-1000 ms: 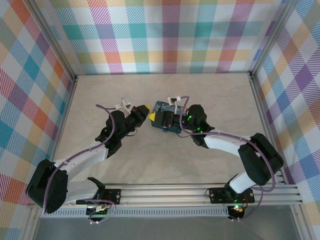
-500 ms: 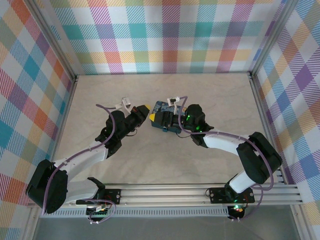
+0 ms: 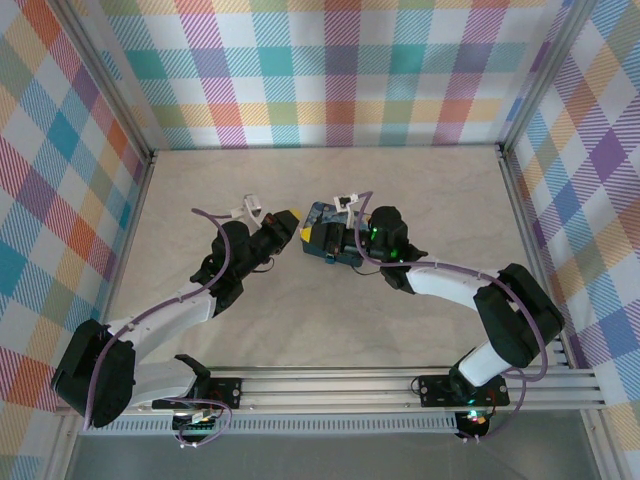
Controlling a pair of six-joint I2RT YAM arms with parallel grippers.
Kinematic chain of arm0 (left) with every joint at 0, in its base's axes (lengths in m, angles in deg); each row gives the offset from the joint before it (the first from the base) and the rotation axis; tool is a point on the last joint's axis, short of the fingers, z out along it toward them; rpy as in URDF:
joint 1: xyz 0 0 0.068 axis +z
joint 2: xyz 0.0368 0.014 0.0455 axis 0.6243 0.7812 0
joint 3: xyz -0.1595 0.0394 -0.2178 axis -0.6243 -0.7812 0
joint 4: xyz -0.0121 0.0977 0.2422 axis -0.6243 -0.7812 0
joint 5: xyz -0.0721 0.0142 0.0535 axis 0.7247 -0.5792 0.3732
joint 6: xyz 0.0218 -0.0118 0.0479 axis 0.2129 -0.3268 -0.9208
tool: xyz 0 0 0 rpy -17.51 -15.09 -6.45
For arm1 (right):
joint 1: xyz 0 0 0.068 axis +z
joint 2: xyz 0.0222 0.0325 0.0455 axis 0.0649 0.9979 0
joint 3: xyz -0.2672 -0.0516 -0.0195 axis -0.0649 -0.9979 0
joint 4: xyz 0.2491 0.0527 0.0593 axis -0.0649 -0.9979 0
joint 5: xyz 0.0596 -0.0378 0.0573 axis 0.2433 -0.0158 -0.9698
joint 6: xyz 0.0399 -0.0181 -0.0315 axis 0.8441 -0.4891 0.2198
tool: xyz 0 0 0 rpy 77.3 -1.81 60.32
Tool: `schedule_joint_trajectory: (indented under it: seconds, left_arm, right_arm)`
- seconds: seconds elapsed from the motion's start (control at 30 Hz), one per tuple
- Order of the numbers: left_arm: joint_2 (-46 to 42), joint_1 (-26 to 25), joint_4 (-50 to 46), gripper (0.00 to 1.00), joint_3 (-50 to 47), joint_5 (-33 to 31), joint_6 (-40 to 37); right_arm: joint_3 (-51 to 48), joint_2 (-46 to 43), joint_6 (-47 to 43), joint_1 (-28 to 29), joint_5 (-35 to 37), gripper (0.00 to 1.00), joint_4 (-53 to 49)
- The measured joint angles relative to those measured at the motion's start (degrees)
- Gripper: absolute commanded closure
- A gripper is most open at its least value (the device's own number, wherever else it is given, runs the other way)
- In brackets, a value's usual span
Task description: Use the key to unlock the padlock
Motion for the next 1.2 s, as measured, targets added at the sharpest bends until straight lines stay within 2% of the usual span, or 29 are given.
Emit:
schedule_joint_trajectory:
  seconds: [0.17,0.3,0.37,0.43,0.63,0.77,0.93,1.07,1.2]
  left_arm:
    - [-0.26,0.00,-0.37,1.00,0.00,-0.04,-0.17]
    - [-0.48,0.00,-1.20,1.00,0.00,-0.35,-0.28]
    - [-0.70,-0.04,-2.05,0.83,0.00,-0.46,-0.68]
    - [-1.38,-0.04,-3.37,0.70,0.00,-0.70,-1.53]
    - [-6.60,-0.04,-10.99,0.53,0.59,-2.78,-6.91]
    - [-7.54,-0.04,-17.77,0.37,3.50,-3.26,-12.28]
    - [-7.30,-0.04,-23.91,0.26,5.03,-2.86,-19.32]
    - [-5.64,-0.04,-25.81,0.19,4.92,-0.79,-21.81]
    - [-2.40,-0.04,-25.29,0.17,4.31,1.75,-22.93]
  right_arm:
    - [0.00,-0.02,-0.24,0.00,0.94,0.96,-1.38]
    - [0.00,-0.07,-0.72,0.00,1.55,0.99,-2.01]
    - [0.00,-0.35,-1.66,0.11,1.99,1.00,-3.23]
    - [0.00,-1.22,-3.04,0.22,2.62,1.00,-5.77]
    - [0.02,-6.51,-10.32,0.11,6.51,0.99,-17.97]
    - [0.02,-10.38,-16.20,-0.52,9.51,0.99,-26.95]
    - [0.00,-12.79,-21.42,-2.82,11.80,0.98,-36.11]
    - [-0.35,-12.57,-22.77,-7.26,9.29,0.98,-38.75]
    - [-0.33,-9.77,-23.21,-10.14,6.29,0.97,-38.58]
